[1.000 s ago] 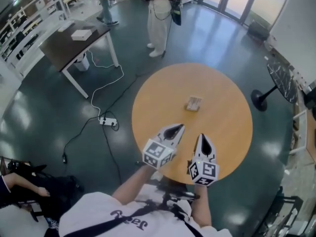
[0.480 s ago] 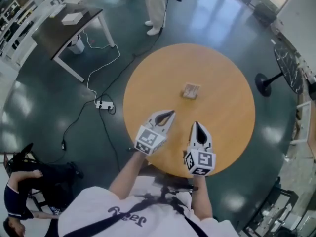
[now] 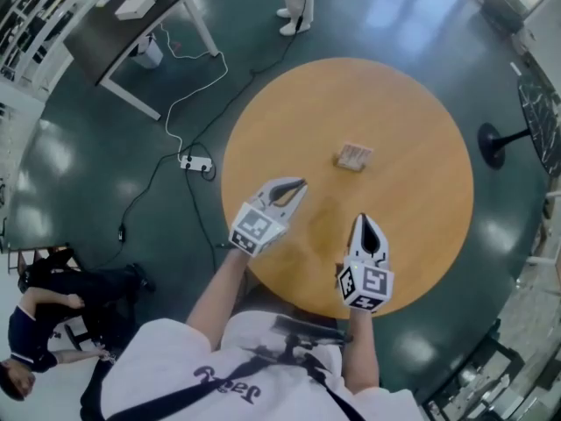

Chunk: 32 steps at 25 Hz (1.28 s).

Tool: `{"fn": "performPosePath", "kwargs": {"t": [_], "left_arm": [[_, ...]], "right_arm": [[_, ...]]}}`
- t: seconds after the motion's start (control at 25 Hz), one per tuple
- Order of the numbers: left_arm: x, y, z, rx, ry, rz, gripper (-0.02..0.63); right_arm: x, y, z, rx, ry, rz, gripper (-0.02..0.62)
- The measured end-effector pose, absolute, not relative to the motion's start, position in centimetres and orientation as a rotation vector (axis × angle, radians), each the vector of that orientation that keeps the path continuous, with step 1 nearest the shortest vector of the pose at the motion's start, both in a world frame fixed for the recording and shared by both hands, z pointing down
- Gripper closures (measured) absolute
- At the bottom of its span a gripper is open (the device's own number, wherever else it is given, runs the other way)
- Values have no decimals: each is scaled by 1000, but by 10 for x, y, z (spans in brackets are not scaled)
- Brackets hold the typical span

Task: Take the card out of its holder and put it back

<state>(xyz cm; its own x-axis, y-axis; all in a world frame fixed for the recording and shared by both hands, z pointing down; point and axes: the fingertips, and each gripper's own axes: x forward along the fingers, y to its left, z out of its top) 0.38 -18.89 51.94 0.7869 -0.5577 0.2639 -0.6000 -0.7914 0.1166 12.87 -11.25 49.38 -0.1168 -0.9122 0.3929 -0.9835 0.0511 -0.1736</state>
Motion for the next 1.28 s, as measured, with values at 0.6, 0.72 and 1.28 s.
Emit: {"fn": "performPosePath", "kwargs": {"t": [0.6, 0.72, 1.28], "left_arm": [[39, -258, 575, 2757, -774, 406, 573], [49, -273, 585, 2759, -735, 439, 526], [130, -302, 610, 2831, -326, 370, 403]], "right_arm": [[175, -137, 538, 1914, -2077, 717, 577], [182, -142, 545, 1897, -2068, 734, 576], [228, -167, 586, 1802, -2025, 799, 576]]}}
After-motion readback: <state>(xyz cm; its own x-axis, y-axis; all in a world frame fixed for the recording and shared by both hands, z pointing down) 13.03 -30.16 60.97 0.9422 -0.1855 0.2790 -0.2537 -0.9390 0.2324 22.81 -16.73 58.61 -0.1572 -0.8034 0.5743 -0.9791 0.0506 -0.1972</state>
